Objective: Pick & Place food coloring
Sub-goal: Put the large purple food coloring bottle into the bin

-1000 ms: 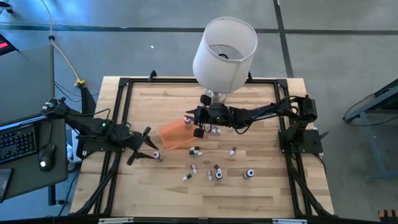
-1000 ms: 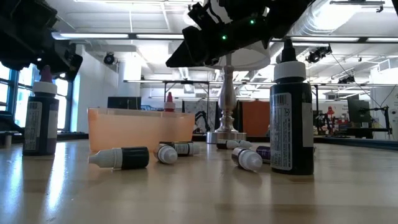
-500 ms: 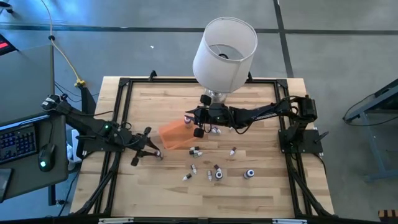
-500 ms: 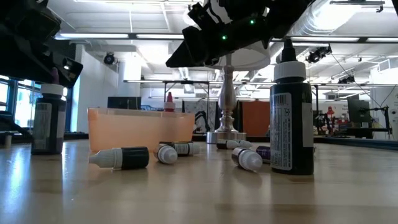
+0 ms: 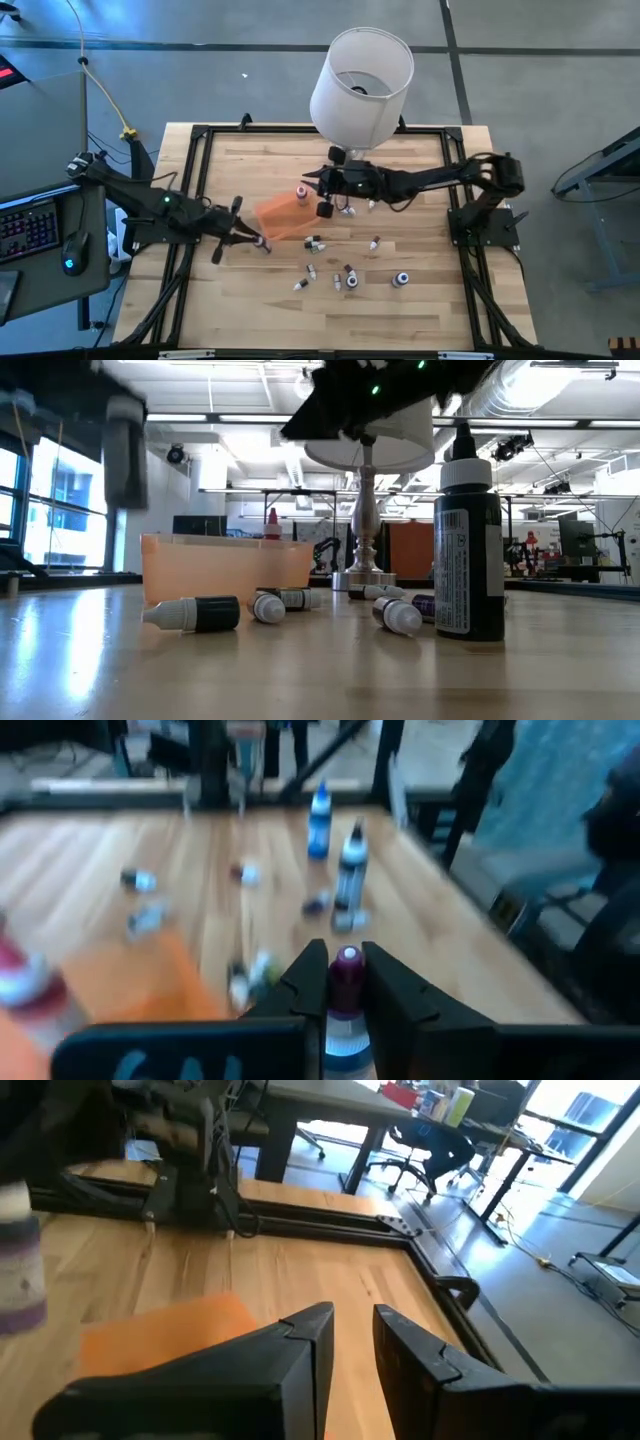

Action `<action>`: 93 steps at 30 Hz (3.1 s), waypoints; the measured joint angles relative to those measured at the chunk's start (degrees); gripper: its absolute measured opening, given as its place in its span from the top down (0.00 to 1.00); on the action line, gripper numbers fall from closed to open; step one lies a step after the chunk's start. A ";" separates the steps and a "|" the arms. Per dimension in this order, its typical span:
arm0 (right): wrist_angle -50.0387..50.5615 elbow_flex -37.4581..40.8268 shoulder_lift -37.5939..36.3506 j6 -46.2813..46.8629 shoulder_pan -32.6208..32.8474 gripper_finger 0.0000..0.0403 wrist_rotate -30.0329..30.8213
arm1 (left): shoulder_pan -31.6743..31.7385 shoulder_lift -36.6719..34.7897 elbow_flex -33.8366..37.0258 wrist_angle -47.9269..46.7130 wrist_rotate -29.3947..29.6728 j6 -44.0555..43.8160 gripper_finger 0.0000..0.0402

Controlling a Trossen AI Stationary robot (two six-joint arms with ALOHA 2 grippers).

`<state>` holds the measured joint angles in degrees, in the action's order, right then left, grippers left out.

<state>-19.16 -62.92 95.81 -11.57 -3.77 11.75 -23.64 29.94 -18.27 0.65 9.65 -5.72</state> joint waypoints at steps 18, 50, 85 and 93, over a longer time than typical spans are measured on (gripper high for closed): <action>45.20 0.00 -14.84 16.44 1.20 0.88 -0.64 | 7.45 22.60 -8.89 10.91 23.18 3.99 0.90; 44.61 0.00 -14.78 14.14 1.19 0.93 1.83 | 20.01 55.51 -8.93 39.77 17.73 -4.13 0.86; 44.53 0.00 -14.73 14.10 1.18 0.92 4.04 | 27.02 55.51 -10.29 38.97 4.30 0.09 0.86; 44.53 0.00 -14.73 14.10 1.18 0.92 4.37 | 27.02 55.51 -10.29 38.20 4.56 3.90 0.86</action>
<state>25.36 -62.92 81.08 2.52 -2.59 16.12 3.38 85.45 -28.56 38.85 14.22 -1.81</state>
